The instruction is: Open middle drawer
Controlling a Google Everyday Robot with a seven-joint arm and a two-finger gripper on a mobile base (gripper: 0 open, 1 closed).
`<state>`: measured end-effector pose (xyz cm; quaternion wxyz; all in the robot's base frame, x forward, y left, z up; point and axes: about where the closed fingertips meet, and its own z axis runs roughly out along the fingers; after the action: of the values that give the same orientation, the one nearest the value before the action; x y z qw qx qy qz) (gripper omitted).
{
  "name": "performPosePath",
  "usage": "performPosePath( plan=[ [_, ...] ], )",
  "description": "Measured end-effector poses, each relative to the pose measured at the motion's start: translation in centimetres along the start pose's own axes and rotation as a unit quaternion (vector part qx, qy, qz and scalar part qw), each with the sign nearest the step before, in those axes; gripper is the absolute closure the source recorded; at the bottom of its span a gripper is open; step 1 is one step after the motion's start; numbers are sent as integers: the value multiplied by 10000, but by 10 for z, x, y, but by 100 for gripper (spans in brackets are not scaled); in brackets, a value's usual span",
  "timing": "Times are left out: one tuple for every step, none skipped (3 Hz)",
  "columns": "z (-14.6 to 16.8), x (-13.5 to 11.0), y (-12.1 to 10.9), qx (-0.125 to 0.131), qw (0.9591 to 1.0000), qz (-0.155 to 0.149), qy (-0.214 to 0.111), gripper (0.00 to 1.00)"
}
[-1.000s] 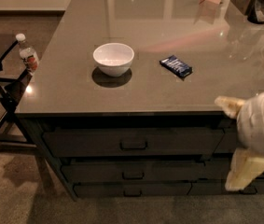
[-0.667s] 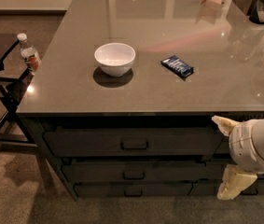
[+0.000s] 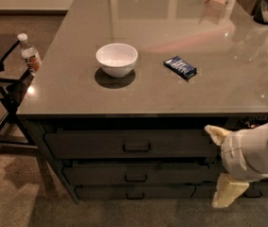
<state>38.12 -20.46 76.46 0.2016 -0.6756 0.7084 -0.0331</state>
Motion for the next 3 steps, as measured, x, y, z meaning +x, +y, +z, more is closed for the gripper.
performPosePath(
  plan=[
    [47,-1,21,-183,9994,-125,-283,0],
    [90,2,37,-180,9968,-171,-754,0],
    [128,15,44,35,9929,-85,-1183,0]
  ],
)
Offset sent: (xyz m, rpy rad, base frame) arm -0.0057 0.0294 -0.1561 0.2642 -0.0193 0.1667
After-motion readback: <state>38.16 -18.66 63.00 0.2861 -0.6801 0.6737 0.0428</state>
